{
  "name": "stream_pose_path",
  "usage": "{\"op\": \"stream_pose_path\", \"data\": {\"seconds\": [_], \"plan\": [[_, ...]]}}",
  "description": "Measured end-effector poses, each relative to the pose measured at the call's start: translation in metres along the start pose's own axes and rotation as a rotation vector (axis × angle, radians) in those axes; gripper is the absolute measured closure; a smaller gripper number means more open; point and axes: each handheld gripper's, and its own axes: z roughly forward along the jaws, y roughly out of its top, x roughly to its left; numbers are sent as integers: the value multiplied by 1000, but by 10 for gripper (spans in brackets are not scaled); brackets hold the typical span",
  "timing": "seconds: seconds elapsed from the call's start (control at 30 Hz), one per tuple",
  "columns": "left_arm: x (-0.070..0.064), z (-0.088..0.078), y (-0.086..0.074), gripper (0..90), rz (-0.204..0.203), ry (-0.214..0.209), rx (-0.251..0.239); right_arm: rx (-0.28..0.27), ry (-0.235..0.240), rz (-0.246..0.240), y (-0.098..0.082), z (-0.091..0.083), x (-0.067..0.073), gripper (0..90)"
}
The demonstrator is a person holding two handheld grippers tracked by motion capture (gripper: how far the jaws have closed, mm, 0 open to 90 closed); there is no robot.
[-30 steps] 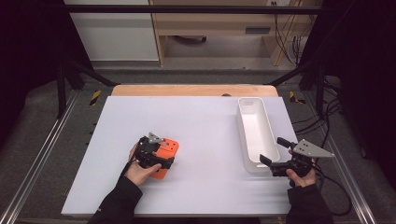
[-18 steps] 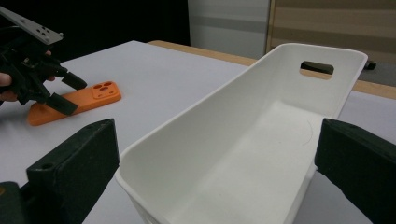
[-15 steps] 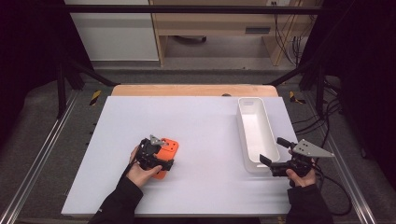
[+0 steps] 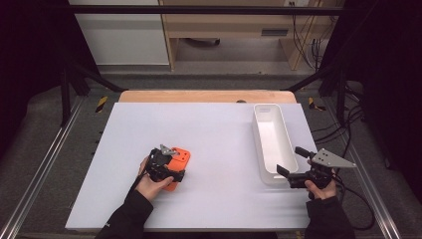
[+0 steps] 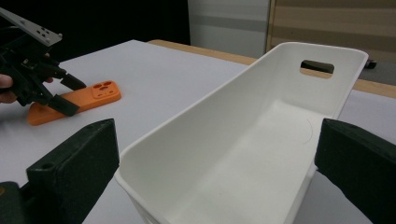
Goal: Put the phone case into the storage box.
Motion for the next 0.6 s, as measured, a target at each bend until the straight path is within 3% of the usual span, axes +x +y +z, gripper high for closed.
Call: {"op": "stream_pose_path", "data": {"seconds": [0.6], "plan": [[-1,0,1,112,-22,10,10,1,1,0,0,0,0,5]]}}
